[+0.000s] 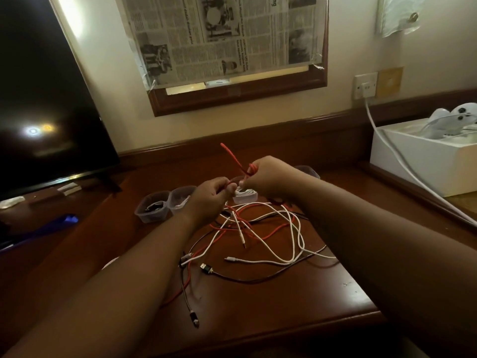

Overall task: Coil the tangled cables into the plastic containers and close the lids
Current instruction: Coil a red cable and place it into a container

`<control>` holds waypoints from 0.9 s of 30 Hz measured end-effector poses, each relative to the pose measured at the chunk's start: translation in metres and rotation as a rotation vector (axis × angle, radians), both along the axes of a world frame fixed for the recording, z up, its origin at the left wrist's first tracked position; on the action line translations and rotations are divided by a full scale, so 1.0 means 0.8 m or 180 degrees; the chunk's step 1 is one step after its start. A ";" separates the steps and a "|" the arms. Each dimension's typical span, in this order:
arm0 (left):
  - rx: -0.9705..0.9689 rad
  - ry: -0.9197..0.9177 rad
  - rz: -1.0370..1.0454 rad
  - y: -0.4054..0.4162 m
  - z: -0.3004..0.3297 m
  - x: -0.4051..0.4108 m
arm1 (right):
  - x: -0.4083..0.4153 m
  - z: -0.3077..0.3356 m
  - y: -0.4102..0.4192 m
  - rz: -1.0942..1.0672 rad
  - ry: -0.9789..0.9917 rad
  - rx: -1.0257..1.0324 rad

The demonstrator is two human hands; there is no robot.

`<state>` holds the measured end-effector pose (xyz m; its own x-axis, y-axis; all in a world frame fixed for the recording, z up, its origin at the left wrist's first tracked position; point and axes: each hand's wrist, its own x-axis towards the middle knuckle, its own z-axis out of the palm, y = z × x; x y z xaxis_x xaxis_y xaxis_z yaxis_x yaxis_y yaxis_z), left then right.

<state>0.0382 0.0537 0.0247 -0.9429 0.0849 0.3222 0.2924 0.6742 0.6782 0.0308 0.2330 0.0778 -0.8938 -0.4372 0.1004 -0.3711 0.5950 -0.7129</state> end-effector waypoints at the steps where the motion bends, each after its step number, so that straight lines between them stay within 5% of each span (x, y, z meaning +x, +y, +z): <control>1: 0.0097 0.0004 0.0024 0.000 -0.002 -0.001 | -0.002 0.001 0.002 -0.0047 0.0056 -0.0140; 3: 0.0213 -0.0023 0.0032 -0.001 -0.009 -0.004 | -0.004 0.005 0.004 -0.0085 -0.0008 -0.0818; 8: -0.0007 -0.0348 0.0037 -0.001 -0.034 0.000 | 0.000 0.026 0.014 0.0318 -0.1528 -0.4092; 13: -0.0006 -0.0313 0.0152 0.001 -0.035 -0.001 | 0.006 0.034 0.022 0.0934 -0.2052 -0.5075; 17: 0.0426 -0.0176 0.0379 0.001 -0.013 -0.006 | -0.006 0.022 0.026 0.0605 -0.1536 -0.4171; 20: 0.0475 -0.0005 0.0557 0.002 0.015 -0.010 | -0.005 0.013 0.019 0.0034 -0.0133 -0.1535; 22: 0.0265 0.0172 0.0554 0.002 0.032 -0.013 | -0.003 0.006 0.009 0.0018 0.0192 -0.0352; 24: 0.0045 0.0266 0.0389 0.003 0.045 -0.016 | -0.002 0.003 0.002 0.0064 0.0100 -0.0041; 27: 0.0079 0.0291 0.0278 0.004 0.052 -0.020 | -0.006 0.008 0.000 0.0012 -0.0312 -0.0543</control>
